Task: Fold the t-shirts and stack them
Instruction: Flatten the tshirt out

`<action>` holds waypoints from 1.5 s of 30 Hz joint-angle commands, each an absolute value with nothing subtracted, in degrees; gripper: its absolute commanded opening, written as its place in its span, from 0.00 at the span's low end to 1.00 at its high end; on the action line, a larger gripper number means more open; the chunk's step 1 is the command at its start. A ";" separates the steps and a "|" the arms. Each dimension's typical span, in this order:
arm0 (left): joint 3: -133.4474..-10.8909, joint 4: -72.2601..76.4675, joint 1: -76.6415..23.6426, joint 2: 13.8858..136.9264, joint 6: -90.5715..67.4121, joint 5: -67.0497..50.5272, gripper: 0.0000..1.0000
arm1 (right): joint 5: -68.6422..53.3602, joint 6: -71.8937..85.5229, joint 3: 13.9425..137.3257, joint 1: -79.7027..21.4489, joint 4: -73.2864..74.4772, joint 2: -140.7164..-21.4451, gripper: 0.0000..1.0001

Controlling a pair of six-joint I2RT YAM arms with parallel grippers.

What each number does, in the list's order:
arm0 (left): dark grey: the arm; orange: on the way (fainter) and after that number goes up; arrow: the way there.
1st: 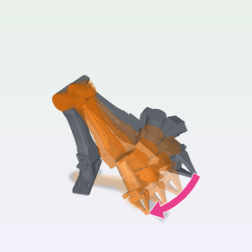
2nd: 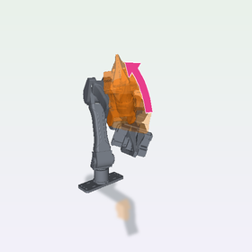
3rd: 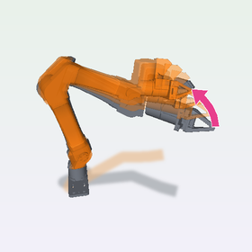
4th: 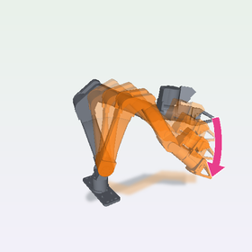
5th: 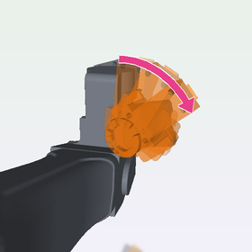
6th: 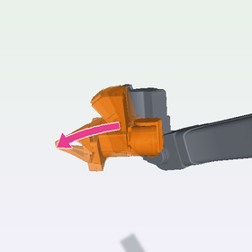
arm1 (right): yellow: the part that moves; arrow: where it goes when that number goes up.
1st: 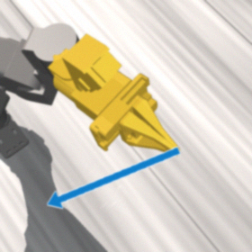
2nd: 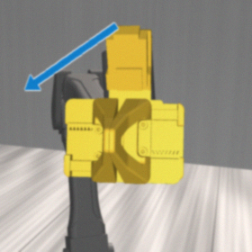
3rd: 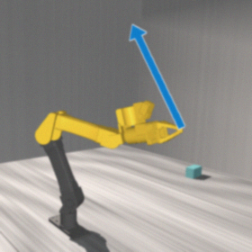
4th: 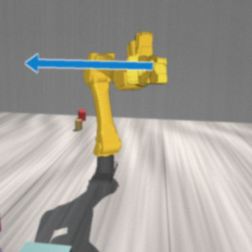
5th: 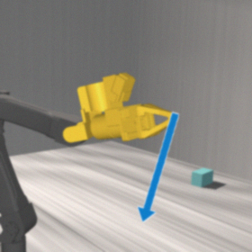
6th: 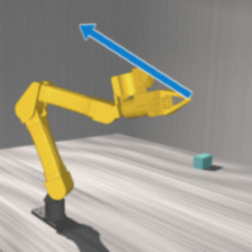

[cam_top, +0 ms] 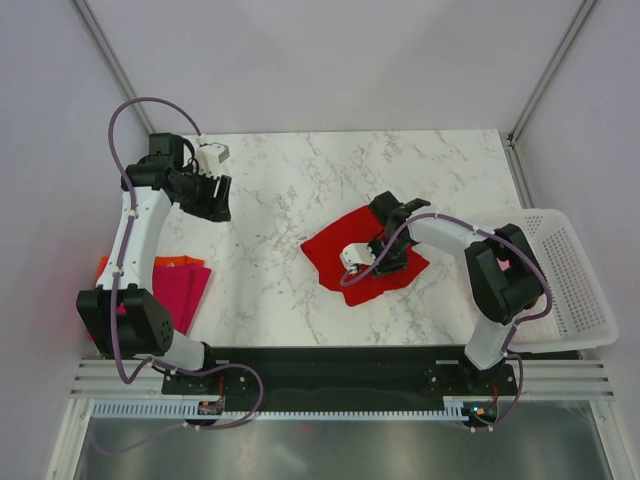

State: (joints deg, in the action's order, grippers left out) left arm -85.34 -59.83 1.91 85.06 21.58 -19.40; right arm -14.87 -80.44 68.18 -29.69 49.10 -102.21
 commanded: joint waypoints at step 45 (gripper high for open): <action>-89.38 -58.71 2.29 85.34 22.15 -20.13 0.65 | -21.18 -59.34 98.54 -33.57 52.11 -92.81 0.00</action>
